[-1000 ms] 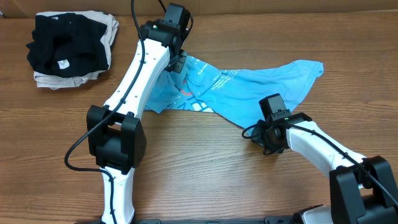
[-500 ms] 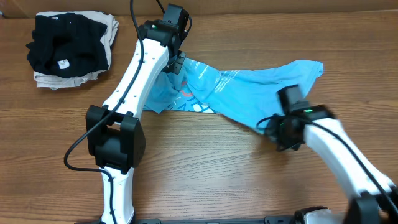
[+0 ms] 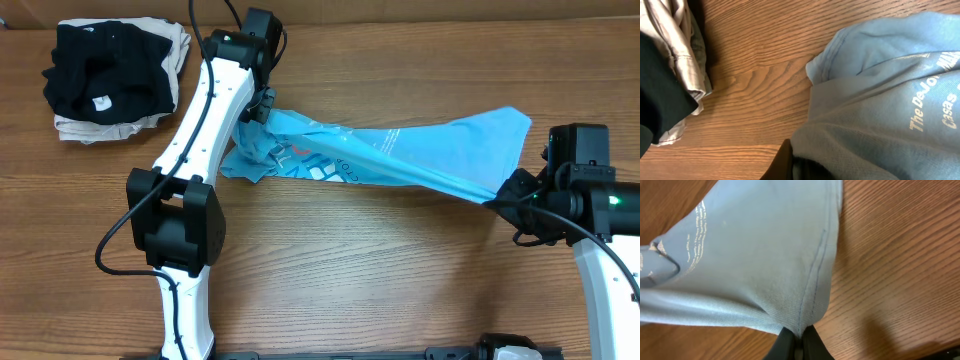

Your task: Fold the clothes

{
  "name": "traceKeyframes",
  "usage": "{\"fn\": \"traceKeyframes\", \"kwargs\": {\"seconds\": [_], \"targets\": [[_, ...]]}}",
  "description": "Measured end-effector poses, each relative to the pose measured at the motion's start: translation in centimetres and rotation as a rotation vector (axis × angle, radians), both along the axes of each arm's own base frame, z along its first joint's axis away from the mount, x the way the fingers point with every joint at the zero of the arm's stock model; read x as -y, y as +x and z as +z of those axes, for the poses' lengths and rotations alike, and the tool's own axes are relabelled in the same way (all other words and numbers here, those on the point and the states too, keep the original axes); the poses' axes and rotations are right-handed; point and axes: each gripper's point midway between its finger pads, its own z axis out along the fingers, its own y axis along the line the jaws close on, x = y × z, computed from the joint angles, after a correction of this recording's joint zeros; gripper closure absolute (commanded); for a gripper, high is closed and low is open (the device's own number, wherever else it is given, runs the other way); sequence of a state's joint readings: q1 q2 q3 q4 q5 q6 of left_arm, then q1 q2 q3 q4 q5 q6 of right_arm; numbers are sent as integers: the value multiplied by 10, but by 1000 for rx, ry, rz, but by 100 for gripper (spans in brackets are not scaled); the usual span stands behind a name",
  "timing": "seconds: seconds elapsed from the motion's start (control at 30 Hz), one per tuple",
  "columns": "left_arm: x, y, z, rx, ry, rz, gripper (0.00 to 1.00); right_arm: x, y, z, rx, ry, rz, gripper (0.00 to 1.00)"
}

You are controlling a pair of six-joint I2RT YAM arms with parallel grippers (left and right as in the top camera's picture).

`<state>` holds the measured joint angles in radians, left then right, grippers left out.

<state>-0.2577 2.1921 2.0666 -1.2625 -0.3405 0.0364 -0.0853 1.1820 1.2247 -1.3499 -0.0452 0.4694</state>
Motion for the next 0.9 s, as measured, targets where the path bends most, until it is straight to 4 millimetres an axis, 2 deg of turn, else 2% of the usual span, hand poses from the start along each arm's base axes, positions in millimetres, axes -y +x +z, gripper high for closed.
{"fn": "traceKeyframes", "kwargs": {"seconds": [0.2, 0.3, 0.37, 0.47, 0.53, 0.6, 0.67, 0.73, 0.9], "targets": [[-2, -5, 1, -19, 19, -7, 96, 1, 8, 3, 37, -9, 18, 96], [-2, -4, 10, 2, 18, -11, 96, 3, 14, 5, 63, -19, 17, 96], [-1, -3, 23, 33, 10, -12, 82, 5, 18, 7, 77, -34, 14, 96], [-2, -5, 50, 92, -4, -17, 29, 16, 29, 12, 127, -92, -7, 96], [-1, -6, 68, 133, -19, -21, 14, 22, 35, 15, 150, -118, -22, 96], [1, -9, 81, 154, -44, -23, 7, 28, 44, 20, 190, -145, -36, 96], [4, -16, 85, 137, -68, -32, 5, 31, 53, 20, 207, -161, -43, 96], [8, -27, 81, 88, -96, -48, 3, 34, 59, 16, 203, -170, -48, 96], [30, -58, 70, -68, -178, -155, 6, 37, 73, -9, 131, -177, -47, 96]]}}
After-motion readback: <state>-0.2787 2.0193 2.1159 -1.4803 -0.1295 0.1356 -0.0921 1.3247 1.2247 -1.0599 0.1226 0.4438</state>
